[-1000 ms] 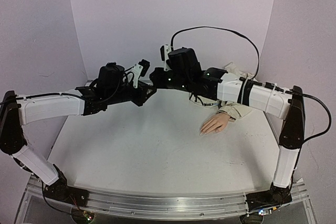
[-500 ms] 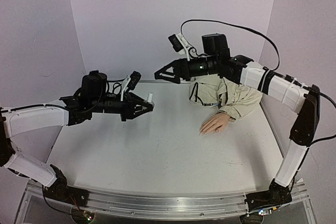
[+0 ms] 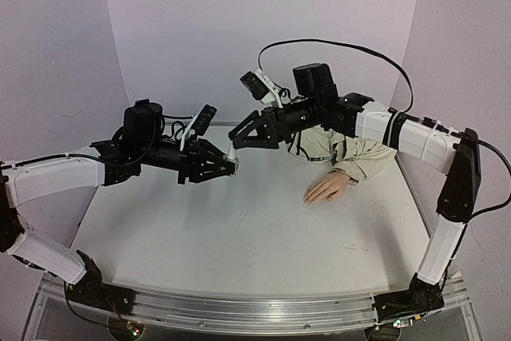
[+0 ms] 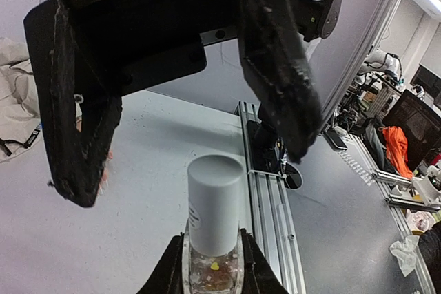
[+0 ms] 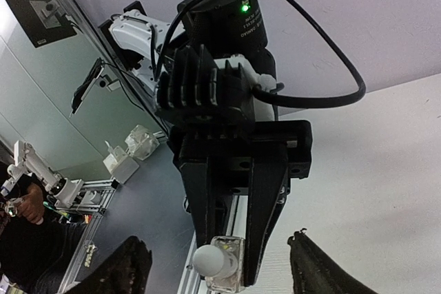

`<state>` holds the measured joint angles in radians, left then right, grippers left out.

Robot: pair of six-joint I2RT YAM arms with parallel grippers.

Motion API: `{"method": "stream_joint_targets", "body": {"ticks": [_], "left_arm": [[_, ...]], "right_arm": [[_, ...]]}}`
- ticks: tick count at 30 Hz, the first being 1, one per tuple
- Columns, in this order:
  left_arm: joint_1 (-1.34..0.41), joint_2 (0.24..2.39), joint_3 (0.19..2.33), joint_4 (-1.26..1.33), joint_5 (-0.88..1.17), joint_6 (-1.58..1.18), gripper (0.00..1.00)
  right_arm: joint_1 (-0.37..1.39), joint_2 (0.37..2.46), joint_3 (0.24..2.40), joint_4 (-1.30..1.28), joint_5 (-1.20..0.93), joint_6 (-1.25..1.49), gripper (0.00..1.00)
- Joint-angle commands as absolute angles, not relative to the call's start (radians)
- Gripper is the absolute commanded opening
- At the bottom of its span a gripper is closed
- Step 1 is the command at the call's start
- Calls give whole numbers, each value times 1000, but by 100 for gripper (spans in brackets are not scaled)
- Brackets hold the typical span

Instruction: Paint the nails

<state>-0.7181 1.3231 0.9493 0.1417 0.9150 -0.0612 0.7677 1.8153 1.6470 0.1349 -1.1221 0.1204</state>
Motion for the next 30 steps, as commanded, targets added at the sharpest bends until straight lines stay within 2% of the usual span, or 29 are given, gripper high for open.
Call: {"method": "stream_joint_targets", "body": {"ticks": [1,7,17,22,25,28,30], "left_arm": [[-715,1338,1011,199,966,-77,0],[-715,1340,1012,201,964,-81,0],[-711,1341,1016,203,942,-83,0],[-706,1332,1010,203,878,-82,0],[-704,1317,993,203,732,-73,0],[-705,1303,969,203,421,-69,0],[-704,1309,970,204,205,-67,0]], "right_arm": [[776,1837,1667,161,-1183,115,59],[778,1846,1667,161,-1193,120,40],[794,1845,1662,161,-1196,120,30],[797,1839,1655,160,-1183,123,18],[799,1831,1645,160,-1163,126,11],[803,1823,1634,161,-1090,134,0],[808,1824,1628,164,-1024,152,0]]}}
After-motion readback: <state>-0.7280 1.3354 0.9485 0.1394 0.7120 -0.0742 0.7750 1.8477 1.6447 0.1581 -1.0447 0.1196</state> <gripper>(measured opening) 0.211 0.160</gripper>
